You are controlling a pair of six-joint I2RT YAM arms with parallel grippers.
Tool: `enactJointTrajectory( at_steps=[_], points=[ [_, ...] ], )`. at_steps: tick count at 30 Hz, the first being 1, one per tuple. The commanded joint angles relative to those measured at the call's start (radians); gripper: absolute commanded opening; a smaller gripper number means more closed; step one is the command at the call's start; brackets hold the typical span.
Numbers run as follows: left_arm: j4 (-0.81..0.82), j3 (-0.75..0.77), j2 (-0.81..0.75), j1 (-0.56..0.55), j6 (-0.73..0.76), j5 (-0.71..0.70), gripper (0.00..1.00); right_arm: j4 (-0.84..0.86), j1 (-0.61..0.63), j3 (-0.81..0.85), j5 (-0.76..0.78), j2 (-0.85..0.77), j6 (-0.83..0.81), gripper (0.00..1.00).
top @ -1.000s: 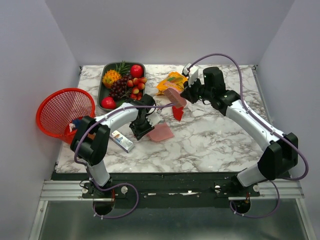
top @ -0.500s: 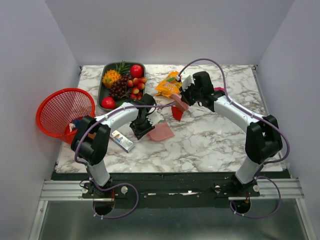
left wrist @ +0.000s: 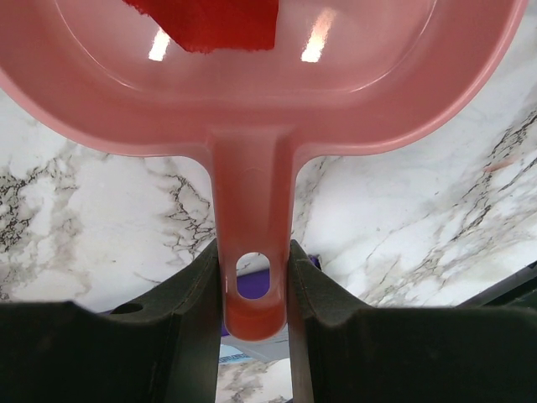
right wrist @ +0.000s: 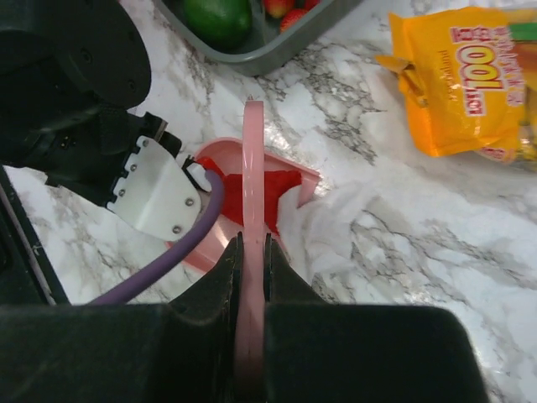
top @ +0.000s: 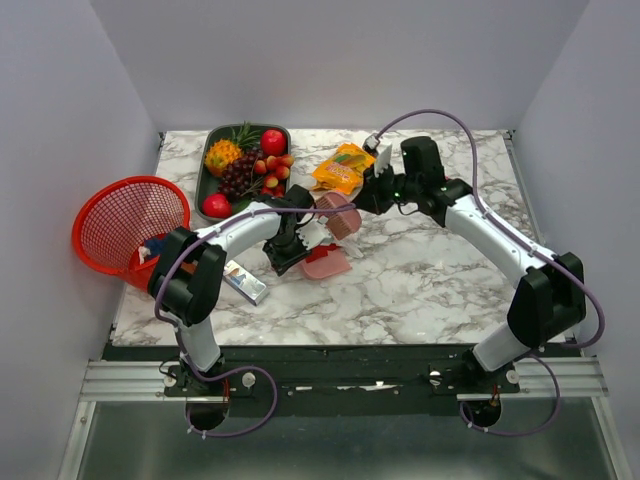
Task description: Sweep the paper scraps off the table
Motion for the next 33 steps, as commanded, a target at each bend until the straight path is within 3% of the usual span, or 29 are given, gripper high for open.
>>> enactJointTrajectory(
  at_steps=[1,4,8,12,15,18,22,24,28,30,33],
  points=[
    [-0.012,0.014,0.002,-0.006,0.026,-0.014,0.00,-0.012,-0.025,0.045,0.154,-0.045,-0.084,0.01],
    [-0.024,0.026,0.005,-0.006,0.026,-0.013,0.00,0.034,-0.025,0.045,0.311,-0.028,-0.186,0.01],
    [-0.044,0.063,0.025,-0.008,0.026,-0.010,0.00,0.188,-0.043,0.015,0.654,0.010,-0.318,0.01],
    [-0.053,0.075,0.028,-0.008,0.024,-0.004,0.00,0.284,-0.139,0.083,0.793,0.113,-0.413,0.00],
    [-0.058,0.074,0.029,-0.006,0.024,-0.002,0.00,0.408,-0.190,0.123,0.842,0.216,-0.610,0.01],
    [-0.059,0.072,0.029,-0.006,0.023,0.001,0.00,0.415,-0.225,0.197,0.897,0.344,-0.773,0.01],
    [-0.062,0.078,0.029,-0.008,0.015,0.006,0.00,0.246,-0.241,0.309,0.900,0.448,-0.870,0.01],
    [-0.062,0.083,0.029,-0.008,0.007,0.006,0.00,0.110,-0.239,0.359,0.873,0.466,-0.831,0.01],
    [-0.062,0.086,0.026,-0.009,0.000,0.012,0.00,-0.015,-0.194,0.323,0.783,0.416,-0.711,0.00],
    [-0.058,0.086,0.031,-0.009,0.000,0.013,0.00,-0.131,-0.172,0.324,0.669,0.387,-0.636,0.01],
    [-0.058,0.091,0.043,-0.009,0.000,0.018,0.00,-0.306,-0.131,0.335,0.441,0.310,-0.382,0.01]
  ],
)
